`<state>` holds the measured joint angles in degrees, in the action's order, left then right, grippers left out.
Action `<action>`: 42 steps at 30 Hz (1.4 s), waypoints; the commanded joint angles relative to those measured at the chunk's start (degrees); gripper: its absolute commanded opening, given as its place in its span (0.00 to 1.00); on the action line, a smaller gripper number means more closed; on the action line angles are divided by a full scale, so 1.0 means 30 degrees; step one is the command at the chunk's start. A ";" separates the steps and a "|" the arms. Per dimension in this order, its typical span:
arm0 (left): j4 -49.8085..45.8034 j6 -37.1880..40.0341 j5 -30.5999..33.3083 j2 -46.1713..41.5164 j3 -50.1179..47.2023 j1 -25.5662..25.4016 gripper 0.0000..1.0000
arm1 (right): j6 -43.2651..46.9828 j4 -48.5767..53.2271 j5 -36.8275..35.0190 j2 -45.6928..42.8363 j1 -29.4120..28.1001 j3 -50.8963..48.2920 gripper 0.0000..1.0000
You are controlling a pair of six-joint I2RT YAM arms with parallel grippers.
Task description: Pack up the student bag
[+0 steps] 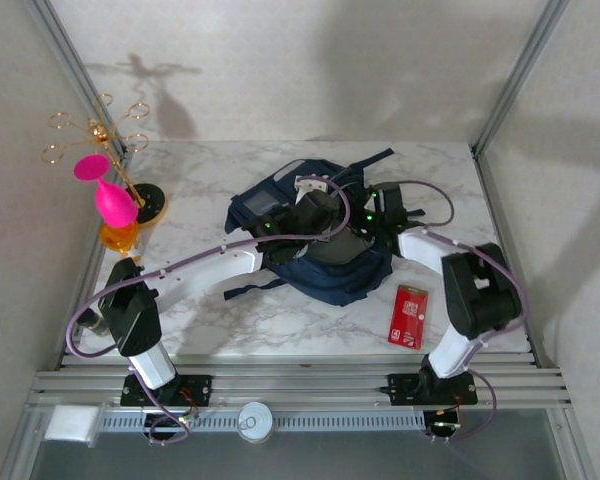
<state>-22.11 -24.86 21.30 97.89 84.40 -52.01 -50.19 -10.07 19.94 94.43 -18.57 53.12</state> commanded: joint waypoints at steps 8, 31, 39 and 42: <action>0.5528 -0.1893 -0.7189 -0.1658 -0.4518 0.0753 0.49 | 0.3385 0.7142 -0.1586 -0.8052 0.5453 -0.3450 0.52; 1.3236 -0.6656 -1.0923 -0.5393 -1.3605 0.6133 0.98 | 0.1625 0.2129 0.1429 -0.6435 0.2735 -0.6532 0.80; 1.3417 -0.7781 -1.0521 -0.1968 -1.0390 0.2025 0.96 | 0.0297 -0.1522 0.1617 -0.3680 0.1398 -0.5183 0.77; 1.4182 -0.8352 -1.1222 -0.0947 -0.9503 0.1604 0.95 | 0.0514 -0.2059 0.1338 -0.2832 0.1897 -0.4114 0.69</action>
<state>16.16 -46.22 -8.91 93.43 52.93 -46.35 -48.16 -10.04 24.21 84.33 -13.87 36.77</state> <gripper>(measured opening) 0.951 0.709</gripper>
